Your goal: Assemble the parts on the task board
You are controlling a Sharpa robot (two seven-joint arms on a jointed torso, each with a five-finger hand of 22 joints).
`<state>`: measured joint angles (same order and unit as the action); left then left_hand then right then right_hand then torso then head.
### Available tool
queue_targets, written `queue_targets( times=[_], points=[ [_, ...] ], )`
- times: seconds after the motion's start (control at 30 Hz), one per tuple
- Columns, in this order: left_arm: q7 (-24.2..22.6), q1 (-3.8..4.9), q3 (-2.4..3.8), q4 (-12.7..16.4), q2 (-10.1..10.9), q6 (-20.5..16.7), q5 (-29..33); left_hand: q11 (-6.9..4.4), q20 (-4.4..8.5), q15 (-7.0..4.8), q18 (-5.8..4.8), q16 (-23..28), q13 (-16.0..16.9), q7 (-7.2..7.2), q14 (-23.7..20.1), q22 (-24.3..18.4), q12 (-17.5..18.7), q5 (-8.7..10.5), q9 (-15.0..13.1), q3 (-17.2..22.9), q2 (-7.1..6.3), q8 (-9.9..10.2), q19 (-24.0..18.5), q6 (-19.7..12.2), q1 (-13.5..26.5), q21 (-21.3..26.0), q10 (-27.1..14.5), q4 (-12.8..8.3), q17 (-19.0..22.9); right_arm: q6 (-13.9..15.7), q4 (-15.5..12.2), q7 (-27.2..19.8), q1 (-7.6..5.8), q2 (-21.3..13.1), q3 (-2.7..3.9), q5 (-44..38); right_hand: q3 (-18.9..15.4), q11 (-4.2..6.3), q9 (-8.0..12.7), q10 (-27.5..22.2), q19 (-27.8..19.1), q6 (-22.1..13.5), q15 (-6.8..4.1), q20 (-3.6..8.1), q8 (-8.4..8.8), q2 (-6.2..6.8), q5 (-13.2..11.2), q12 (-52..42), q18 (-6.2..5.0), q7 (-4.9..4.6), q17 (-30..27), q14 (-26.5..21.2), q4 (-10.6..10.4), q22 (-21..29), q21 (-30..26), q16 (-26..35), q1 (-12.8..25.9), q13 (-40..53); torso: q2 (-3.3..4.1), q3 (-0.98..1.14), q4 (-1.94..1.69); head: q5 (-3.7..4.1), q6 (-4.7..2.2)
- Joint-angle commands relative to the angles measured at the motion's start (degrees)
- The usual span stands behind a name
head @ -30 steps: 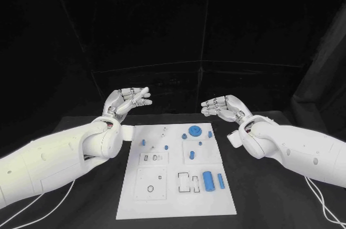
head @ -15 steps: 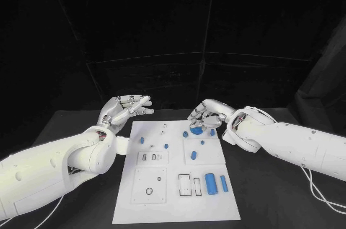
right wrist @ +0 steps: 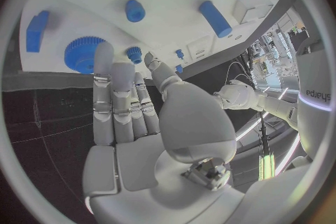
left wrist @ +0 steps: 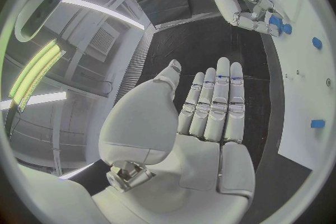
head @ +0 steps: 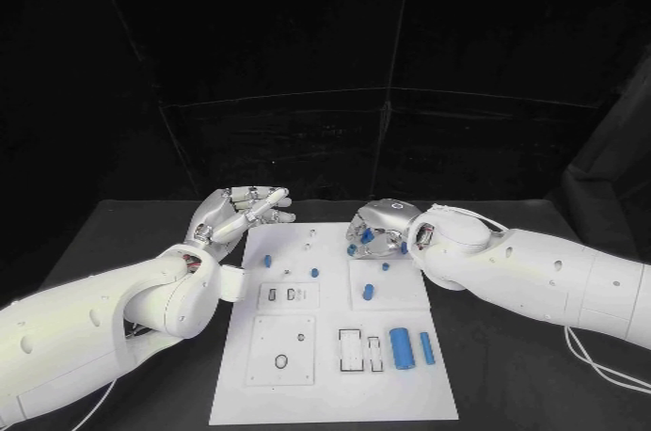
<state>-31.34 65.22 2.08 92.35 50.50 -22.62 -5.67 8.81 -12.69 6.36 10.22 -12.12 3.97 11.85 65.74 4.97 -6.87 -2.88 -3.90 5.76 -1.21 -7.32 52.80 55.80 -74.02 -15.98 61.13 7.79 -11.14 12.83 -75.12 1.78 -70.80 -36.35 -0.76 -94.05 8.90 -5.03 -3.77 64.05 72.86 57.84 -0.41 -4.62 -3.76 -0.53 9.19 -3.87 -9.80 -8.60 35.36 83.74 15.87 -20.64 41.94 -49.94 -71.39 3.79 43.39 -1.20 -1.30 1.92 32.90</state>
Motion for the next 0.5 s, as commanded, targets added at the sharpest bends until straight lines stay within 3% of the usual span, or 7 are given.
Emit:
queue_targets(
  times=[0.03, 0.3, 0.5],
  points=[
    [0.31, 0.08, 0.01, 0.17, 0.07, 1.25, -0.58, 0.29, -0.23, -0.04, 0.35, 0.43, -0.05, 0.38, -0.39, -0.1, 0.19, -0.13, 0.09, -0.01, 0.09, 0.33, 0.18, 0.15, -0.14, 0.33, 0.14, -0.33, -0.08, -1.63, -0.02, 3.01, -0.16, 0.3, 0.06, -5.02, 0.41, -0.07, -0.04, -0.44, -0.77, -0.46, 0.25, -0.04, 0.08, 0.14, -0.18, -0.5, -0.54, -0.01, 3.28, 1.86, -0.18, -0.93, 1.46, -3.16, 0.11, 0.07, 0.48, -0.08, -0.22, 0.05, 0.14],
    [0.68, 0.08, -0.02, 0.01, 0.15, 1.65, -0.58, 0.29, -0.23, -0.04, 0.35, 0.43, -0.05, 0.38, -0.39, -0.1, 0.19, -0.13, 0.09, -0.01, 0.09, 0.33, 0.18, 0.15, -0.14, 0.33, 0.14, -0.33, -0.08, -1.4, -0.09, 3.84, -0.17, 0.72, 0.07, -6.07, 1.65, -0.16, -0.05, -0.47, -1.89, -0.46, 0.26, -0.31, 0.07, -0.53, -0.77, -0.94, -0.59, -0.05, 8.84, 1.55, -0.28, -2.88, 4.46, -8.52, -0.03, 0.04, 0.59, -0.06, -0.25, 0.01, 0.38],
    [0.87, 0.08, -0.04, -0.1, 0.15, 1.87, -0.58, 0.32, -0.25, -0.02, 0.35, 0.53, -0.05, 0.42, -0.45, -0.14, 0.26, -0.13, 0.09, -0.02, 0.11, 0.39, 0.2, 0.14, -0.11, 0.37, 0.13, -0.36, -0.1, -2.97, 0.27, 3.93, -0.17, 1.37, 0.07, -6.23, 3.04, 0.03, -0.06, 0.27, -2.0, -0.22, 0.13, -0.43, 0.03, -1.01, -1.04, -1.38, -0.41, 0.06, 12.33, 1.63, -0.3, -5.55, 7.33, -11.81, 0.1, 0.01, 0.7, -0.07, -0.3, 0.15, 0.51]
  ],
)
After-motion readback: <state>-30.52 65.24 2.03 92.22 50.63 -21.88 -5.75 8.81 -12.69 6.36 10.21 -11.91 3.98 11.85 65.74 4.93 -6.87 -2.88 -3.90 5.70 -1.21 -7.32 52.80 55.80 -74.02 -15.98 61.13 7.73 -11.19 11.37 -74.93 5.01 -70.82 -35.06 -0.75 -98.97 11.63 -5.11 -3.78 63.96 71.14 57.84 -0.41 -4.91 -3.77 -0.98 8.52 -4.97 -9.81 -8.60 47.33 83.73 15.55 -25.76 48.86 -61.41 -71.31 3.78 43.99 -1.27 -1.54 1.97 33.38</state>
